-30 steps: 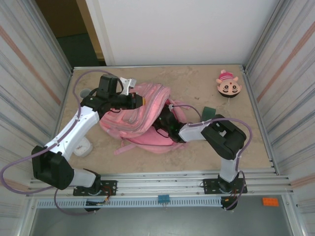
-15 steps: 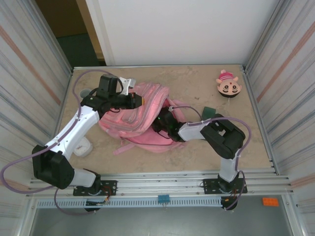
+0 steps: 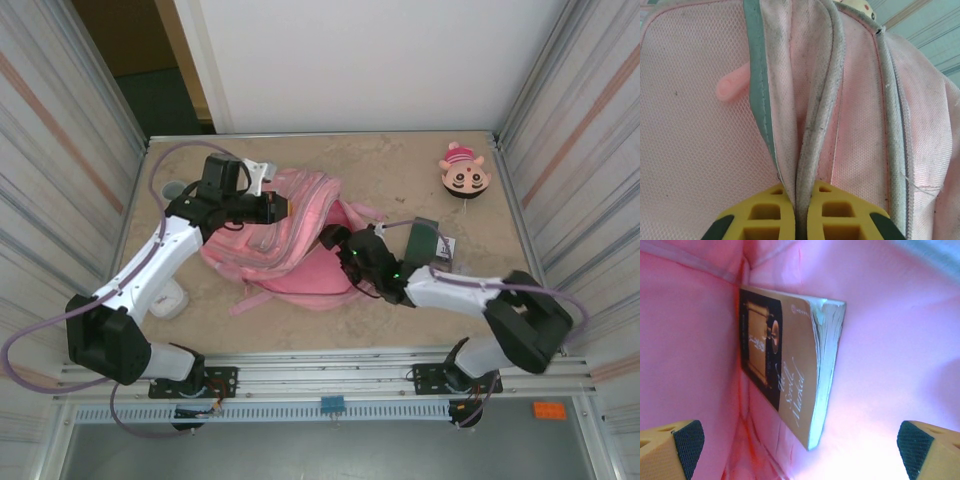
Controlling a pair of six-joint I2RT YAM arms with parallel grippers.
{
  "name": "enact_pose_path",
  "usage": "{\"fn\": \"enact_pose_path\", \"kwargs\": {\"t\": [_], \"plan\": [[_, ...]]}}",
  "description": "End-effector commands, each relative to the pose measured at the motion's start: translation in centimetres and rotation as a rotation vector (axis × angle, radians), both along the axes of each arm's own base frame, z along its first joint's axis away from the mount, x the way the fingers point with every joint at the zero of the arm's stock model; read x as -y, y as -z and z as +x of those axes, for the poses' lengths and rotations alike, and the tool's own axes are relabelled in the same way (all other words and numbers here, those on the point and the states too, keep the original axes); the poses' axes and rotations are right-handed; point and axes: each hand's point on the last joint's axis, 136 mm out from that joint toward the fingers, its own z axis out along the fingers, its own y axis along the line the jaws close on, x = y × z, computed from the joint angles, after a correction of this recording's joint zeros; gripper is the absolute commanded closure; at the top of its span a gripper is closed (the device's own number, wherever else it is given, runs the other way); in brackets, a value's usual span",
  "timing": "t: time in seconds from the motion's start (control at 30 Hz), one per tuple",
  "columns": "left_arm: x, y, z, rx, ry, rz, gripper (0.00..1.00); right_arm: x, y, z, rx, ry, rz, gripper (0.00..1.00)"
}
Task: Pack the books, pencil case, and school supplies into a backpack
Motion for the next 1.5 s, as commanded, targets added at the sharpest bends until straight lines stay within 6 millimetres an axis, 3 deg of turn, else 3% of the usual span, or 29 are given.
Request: {"fn": "enact_pose_path", "kwargs": {"t": [0.0,0.1,0.27,0.53,0.67,0.77,0.93,1.03,1.23,1.33,1.47], "plan": [[-1.0,0.8,0.8,0.054,-0.029,0.066,1.00,5.1,-1.7,-1.2,0.078,0.043,-0.225,0.01],[-0.6,2.8,0.3,0.041,-0.007,0.104,1.00,8.7,-3.7,-2.6,0.131,0.070,-0.325,0.00],[0.4,7.1,-0.6,-0.007,0.027,0.182,1.00,11.6,-6.6,-3.6,0.258,0.045,-0.409,0.01],[2.1,15.7,-2.2,-0.093,0.052,0.331,1.00,12.3,-7.7,-3.6,0.314,0.029,-0.439,0.01],[2.2,17.5,-1.9,-0.129,0.024,0.325,1.00,12.0,-7.3,-3.6,0.313,0.008,-0.454,0.01],[2.2,16.7,-1.5,-0.107,-0.004,0.315,0.99,11.9,-7.6,-3.6,0.326,-0.008,-0.468,0.00],[1.7,12.2,-0.4,-0.023,-0.050,0.271,0.71,10.8,-9.2,-3.2,0.436,-0.090,-0.530,0.01],[1.2,8.3,0.0,0.024,-0.073,0.211,0.47,8.8,-10.5,-3.2,0.553,-0.268,-0.627,0.01],[-1.4,2.7,-0.5,0.076,-0.120,0.080,0.26,4.1,-10.9,-4.4,0.765,-0.762,-0.914,0.01],[-3.4,1.9,-1.3,0.060,-0.140,0.006,0.23,2.2,-8.7,-4.5,0.844,-0.998,-1.121,0.01],[-6.0,2.7,-2.5,0.036,-0.197,-0.042,0.24,-0.3,-4.6,-6.5,1.000,-1.421,-1.342,0.07]]}}
